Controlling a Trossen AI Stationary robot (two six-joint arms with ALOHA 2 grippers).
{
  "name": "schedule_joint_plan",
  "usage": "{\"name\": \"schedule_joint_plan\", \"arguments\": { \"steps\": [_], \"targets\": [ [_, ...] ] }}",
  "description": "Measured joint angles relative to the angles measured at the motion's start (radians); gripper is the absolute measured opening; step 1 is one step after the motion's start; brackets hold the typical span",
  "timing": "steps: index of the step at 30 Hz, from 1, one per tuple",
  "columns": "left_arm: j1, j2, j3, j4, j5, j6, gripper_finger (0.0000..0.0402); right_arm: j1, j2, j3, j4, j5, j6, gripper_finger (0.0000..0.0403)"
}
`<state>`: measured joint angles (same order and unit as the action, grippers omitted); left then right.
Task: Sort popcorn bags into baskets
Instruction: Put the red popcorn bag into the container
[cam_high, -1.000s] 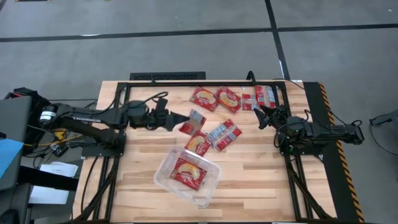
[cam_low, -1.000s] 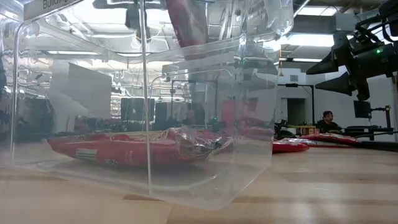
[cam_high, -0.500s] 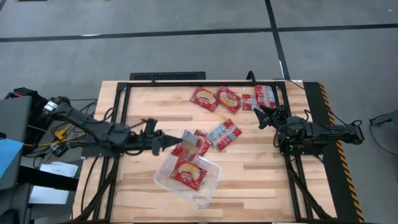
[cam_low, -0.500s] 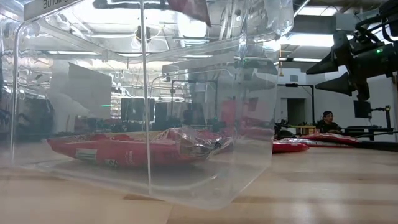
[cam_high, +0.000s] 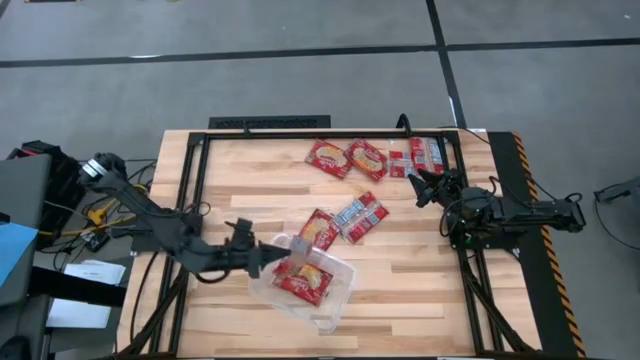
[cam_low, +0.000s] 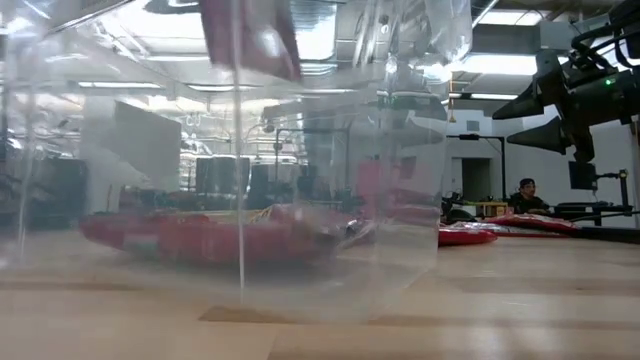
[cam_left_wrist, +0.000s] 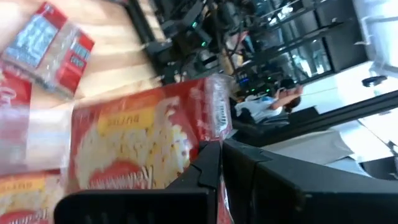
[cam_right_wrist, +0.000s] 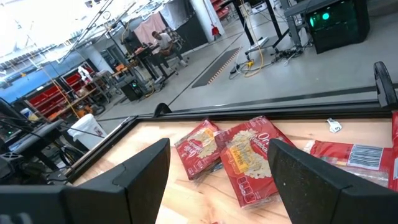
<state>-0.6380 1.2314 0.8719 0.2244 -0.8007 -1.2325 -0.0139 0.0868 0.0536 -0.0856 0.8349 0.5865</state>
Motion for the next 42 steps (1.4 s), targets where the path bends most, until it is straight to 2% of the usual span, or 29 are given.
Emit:
{"name": "schedule_joint_plan", "arguments": {
  "steps": [5, 11, 19, 26, 32, 42],
  "targets": [
    [0.003, 0.094, 0.0, -0.003, 0.028, -0.105, 0.0, 0.0, 0.0, 0.0, 0.0, 0.0, 0.0, 0.0295],
    [0.002, 0.179, -0.001, 0.104, 0.04, -0.169, 0.0, 0.0, 0.0, 0.0, 0.0, 0.0, -0.008, 0.0295],
    [0.003, 0.185, -0.001, 0.235, -0.019, -0.22, 0.0, 0.0, 0.0, 0.0, 0.0, -0.004, -0.037, 0.0295],
    [0.039, 0.222, 0.013, 0.227, -0.028, -0.317, 0.0, 0.0, 0.0, 0.0, 0.0, -0.029, -0.037, 0.0295],
    [0.079, 0.227, 0.066, 0.105, -0.024, -0.292, 0.0, 0.0, 0.0, 0.0, 0.0, -0.033, -0.037, 0.0295],
    [0.18, 0.227, 0.068, 0.04, 0.047, -0.287, 0.0, 0.0, 0.0, 0.0, 0.001, -0.034, -0.037, 0.0295]
  ]
}}
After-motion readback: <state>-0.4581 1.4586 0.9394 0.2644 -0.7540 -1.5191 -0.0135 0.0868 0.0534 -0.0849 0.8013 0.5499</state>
